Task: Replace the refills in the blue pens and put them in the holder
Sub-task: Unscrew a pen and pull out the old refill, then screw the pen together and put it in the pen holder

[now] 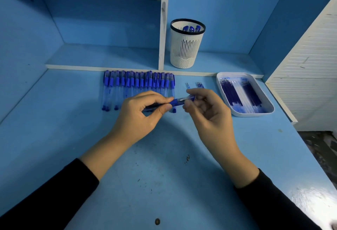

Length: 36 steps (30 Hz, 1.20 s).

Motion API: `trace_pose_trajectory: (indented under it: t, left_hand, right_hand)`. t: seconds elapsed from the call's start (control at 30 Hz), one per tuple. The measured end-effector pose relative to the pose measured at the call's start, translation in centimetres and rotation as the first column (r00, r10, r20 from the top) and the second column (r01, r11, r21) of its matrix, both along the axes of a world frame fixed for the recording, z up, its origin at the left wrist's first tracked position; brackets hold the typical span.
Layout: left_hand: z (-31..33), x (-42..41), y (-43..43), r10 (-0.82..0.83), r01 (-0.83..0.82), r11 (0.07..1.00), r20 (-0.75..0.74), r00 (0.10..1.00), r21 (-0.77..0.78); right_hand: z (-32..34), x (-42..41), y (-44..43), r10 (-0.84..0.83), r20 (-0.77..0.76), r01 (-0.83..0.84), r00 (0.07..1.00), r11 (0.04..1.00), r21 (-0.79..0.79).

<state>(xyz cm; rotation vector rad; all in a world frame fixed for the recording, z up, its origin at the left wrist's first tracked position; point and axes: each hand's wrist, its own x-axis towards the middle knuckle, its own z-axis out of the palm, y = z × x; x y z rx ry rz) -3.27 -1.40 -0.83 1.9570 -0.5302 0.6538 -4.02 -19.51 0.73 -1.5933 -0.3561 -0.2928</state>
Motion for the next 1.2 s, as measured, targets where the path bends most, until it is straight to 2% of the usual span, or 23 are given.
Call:
trace_pose_trajectory:
  t: [0.13, 0.23, 0.3, 0.43, 0.53, 0.6, 0.73, 0.9, 1.0, 1.2]
  left_hand:
    - [0.4, 0.6, -0.1, 0.031, -0.033, 0.996, 0.027, 0.999, 0.081]
    - [0.8, 2.2, 0.8, 0.086, -0.081, 0.991, -0.041, 0.995, 0.11]
    - [0.8, 3.4, 1.7, 0.15, -0.123, 0.967, -0.108, 0.983, 0.222]
    - [0.5, 5.4, 2.7, 0.306, -0.141, 0.848, -0.255, 0.917, 0.511]
    - [0.1, 6.0, 2.5, 0.372, -0.141, 0.784, -0.274, 0.887, 0.605]
    - [-0.1, 6.1, 2.3, 0.389, -0.153, 0.766, -0.261, 0.883, 0.625]
    - [-0.2, 6.0, 2.1, 0.394, -0.15, 0.765, -0.271, 0.878, 0.626]
    - [-0.2, 6.1, 2.2, 0.39, -0.138, 0.765, -0.282, 0.876, 0.63]
    - [-0.2, 6.3, 2.2, 0.394, -0.134, 0.761, -0.289, 0.872, 0.634]
    - [0.0, 6.3, 2.2, 0.404, -0.12, 0.73, -0.283, 0.87, 0.673]
  right_hand:
    - [1.2, 0.5, -0.7, -0.09, 0.045, 0.086, 0.995, 0.992, 0.089]
    - [2.9, 1.6, -2.1, -0.222, 0.138, 0.209, 0.965, 0.973, 0.098]
    - [4.9, 2.9, -3.3, -0.33, 0.228, 0.314, 0.916, 0.944, 0.105]
    - [9.3, 6.7, -4.8, -0.514, 0.403, 0.488, 0.757, 0.855, 0.173]
    - [11.3, 10.5, -4.7, -0.554, 0.476, 0.549, 0.683, 0.819, 0.165]
    - [11.6, 13.0, -4.1, -0.53, 0.499, 0.564, 0.685, 0.82, 0.097]
    - [10.3, 17.3, -2.5, -0.394, 0.53, 0.547, 0.751, 0.821, -0.165]
    - [8.0, 20.0, -1.4, -0.249, 0.475, 0.471, 0.844, 0.768, -0.434]
    - [7.4, 19.7, -1.5, -0.231, 0.458, 0.447, 0.858, 0.776, -0.445]
    - [6.1, 15.3, -2.1, -0.35, 0.363, 0.48, 0.863, 0.792, -0.376]
